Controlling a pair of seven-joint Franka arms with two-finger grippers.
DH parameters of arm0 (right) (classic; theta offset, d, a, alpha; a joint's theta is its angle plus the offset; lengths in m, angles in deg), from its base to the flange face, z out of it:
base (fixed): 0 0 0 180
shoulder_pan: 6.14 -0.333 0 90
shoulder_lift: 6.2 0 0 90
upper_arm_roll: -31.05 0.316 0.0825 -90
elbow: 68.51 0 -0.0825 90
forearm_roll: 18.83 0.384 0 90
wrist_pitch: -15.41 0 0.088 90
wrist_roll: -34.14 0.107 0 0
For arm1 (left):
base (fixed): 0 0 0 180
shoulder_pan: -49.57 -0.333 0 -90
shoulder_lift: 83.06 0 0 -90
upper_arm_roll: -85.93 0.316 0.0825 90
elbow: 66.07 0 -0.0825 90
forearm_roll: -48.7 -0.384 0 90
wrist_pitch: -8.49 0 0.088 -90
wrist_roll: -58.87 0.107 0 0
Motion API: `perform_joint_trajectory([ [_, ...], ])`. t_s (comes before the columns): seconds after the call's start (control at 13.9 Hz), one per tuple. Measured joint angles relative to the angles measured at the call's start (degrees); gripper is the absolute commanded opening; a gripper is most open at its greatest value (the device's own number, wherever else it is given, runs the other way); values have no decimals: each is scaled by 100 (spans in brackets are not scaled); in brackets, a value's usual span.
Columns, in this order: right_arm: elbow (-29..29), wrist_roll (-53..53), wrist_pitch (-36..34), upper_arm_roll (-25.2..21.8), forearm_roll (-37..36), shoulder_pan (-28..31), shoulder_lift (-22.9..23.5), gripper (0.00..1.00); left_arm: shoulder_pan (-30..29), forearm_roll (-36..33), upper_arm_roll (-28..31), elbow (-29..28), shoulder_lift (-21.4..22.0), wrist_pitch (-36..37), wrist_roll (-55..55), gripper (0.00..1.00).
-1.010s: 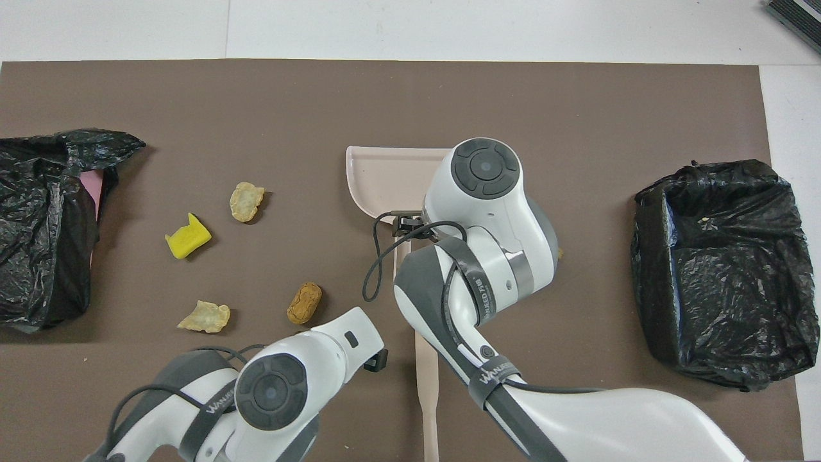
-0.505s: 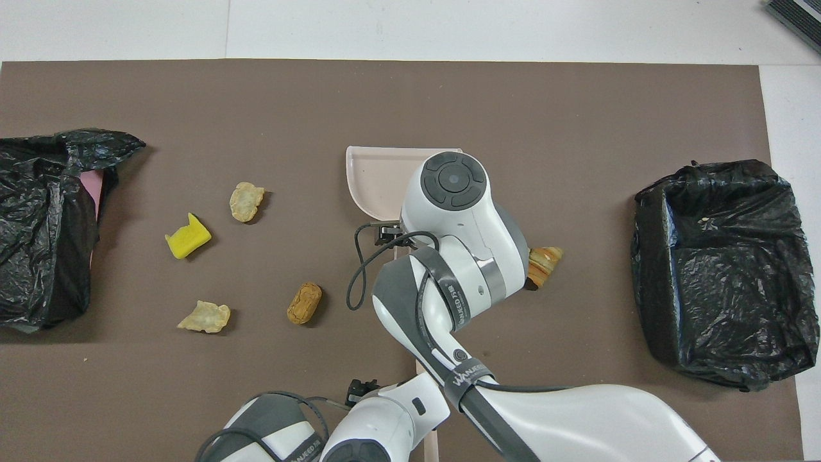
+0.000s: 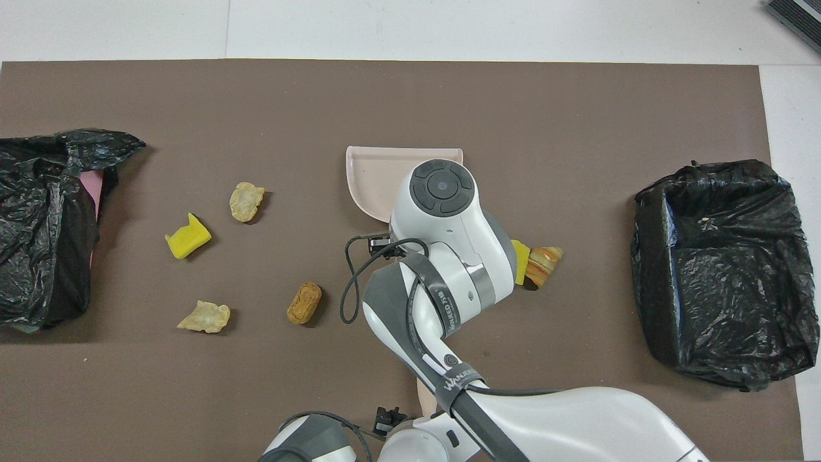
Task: Sweep and dump trash in bin
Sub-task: 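Grasp the dustpan handle with the right gripper and lift it, then set the dustpan near the chunks while the left gripper grasps the brush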
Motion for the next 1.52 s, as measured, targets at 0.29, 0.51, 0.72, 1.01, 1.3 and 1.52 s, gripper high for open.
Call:
perform_joint_trajectory([
  [0.29,0,-18,-96,-10,157,22,10,0,5,-1,-16,50,-15,105,-128,29],
  [0.51,-34,-196,-141,-12,155,61,9,0,8,-2,-23,62,-15,142,-229,0],
  [0.72,-123,-1515,-140,-82,159,150,-59,0,9,-3,-19,63,-15,254,-245,0],
  [1.01,-148,-3514,-593,-121,145,922,-573,0,-38,-3,74,106,33,586,-313,0],
  [1.3,-99,-5587,-1238,-126,-335,1301,-1038,0,-682,-71,154,318,375,1426,-321,0],
  [1.52,-3,-7176,-1242,-128,-861,1465,-1042,0,-1422,-267,177,787,514,2194,-306,0],
])
